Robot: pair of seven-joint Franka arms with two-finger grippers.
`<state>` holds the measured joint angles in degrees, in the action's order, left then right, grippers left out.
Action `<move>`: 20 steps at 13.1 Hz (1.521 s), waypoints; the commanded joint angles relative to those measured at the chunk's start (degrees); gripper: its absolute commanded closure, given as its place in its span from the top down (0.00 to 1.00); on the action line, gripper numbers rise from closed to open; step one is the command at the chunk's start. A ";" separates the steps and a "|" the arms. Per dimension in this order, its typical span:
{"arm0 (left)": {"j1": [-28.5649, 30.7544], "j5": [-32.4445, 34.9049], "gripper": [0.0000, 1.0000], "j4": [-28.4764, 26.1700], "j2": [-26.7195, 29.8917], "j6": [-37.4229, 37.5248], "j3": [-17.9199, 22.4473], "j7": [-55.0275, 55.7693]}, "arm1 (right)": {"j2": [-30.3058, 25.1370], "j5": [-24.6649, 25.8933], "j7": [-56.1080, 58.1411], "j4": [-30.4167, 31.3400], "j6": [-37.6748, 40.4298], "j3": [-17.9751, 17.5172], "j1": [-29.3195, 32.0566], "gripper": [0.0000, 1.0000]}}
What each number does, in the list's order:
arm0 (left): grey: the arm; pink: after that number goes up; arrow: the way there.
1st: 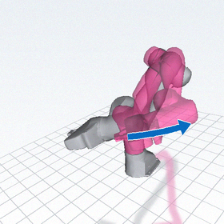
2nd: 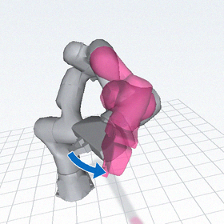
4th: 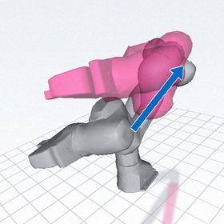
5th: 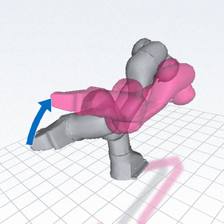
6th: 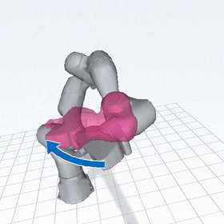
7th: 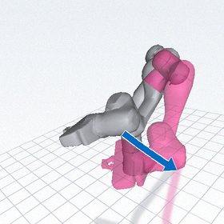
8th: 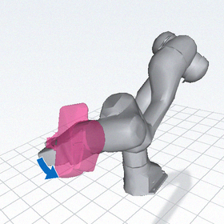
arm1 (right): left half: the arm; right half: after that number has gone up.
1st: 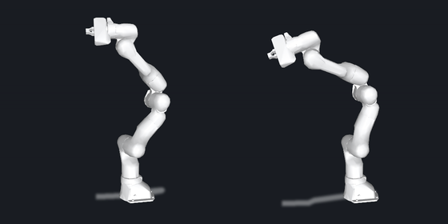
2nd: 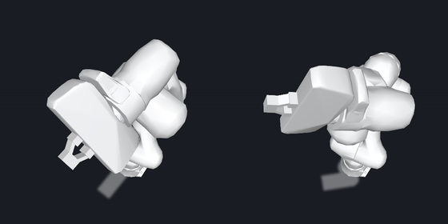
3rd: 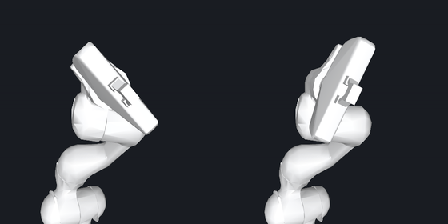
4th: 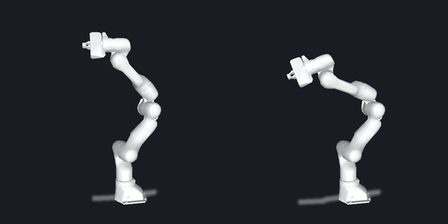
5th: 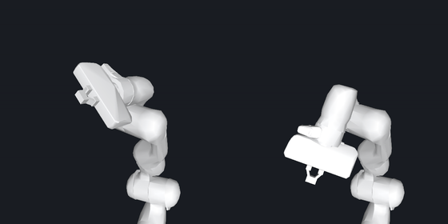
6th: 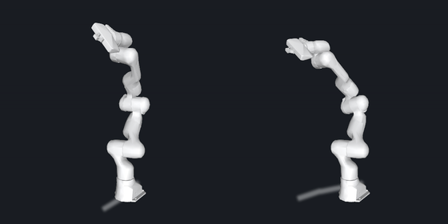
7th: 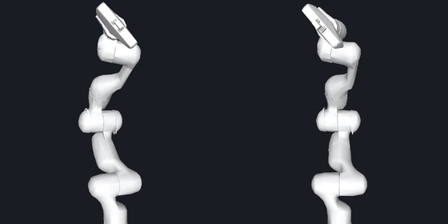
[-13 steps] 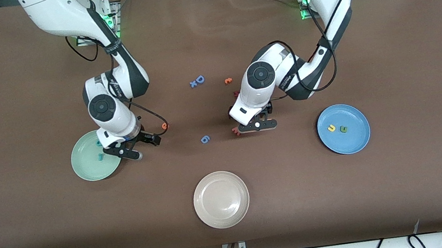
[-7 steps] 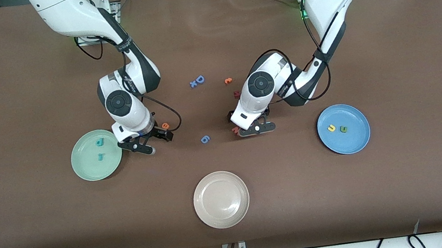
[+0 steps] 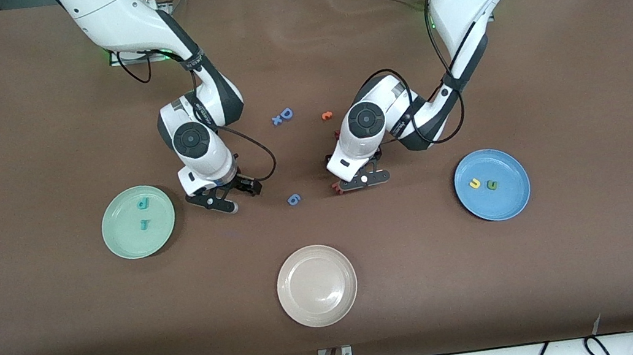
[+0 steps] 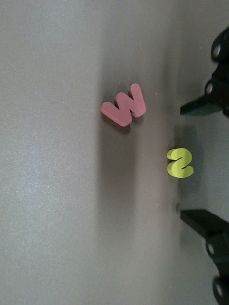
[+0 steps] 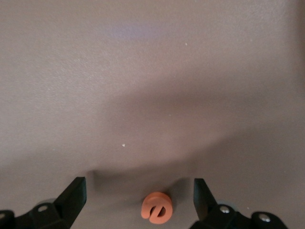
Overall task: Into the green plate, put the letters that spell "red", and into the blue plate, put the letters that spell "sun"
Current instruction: 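Grasp the yellow 2 and the orange e with the left and right grippers, then place the yellow 2 on the blue plate with the left gripper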
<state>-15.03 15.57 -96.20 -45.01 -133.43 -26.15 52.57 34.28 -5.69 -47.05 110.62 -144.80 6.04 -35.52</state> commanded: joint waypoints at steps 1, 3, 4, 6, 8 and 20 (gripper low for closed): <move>-0.53 1.12 0.79 -0.13 -0.52 -0.52 0.58 1.13 | -0.09 -0.73 -0.33 1.08 -1.01 0.20 -0.25 0.99; -0.53 1.48 0.77 -0.13 -0.61 -0.60 0.58 1.22 | -0.26 -0.73 -0.41 1.52 -1.01 0.20 -0.25 0.98; -0.44 1.48 0.62 -0.04 -0.61 -0.52 0.58 1.13 | -0.26 -0.73 -0.42 1.70 -1.01 0.20 -0.25 0.95; -0.35 1.48 0.33 -0.04 -0.44 -0.52 0.58 1.74 | -0.35 -0.73 -0.42 1.96 -0.92 0.20 -0.25 0.90; -0.44 1.48 0.13 0.14 -0.43 -0.52 0.58 3.67 | -0.44 -0.73 -0.42 1.96 -0.75 0.20 -0.25 0.82; 7.28 1.56 0.09 1.28 8.43 14.40 0.58 -10.09 | -1.76 -0.73 -0.94 2.49 2.07 0.12 -0.25 0.47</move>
<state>-10.30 15.88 -94.09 -39.12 -122.21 -25.53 47.78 33.47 -5.73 -47.51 111.72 -143.67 6.05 -35.51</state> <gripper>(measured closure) 0.722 0.458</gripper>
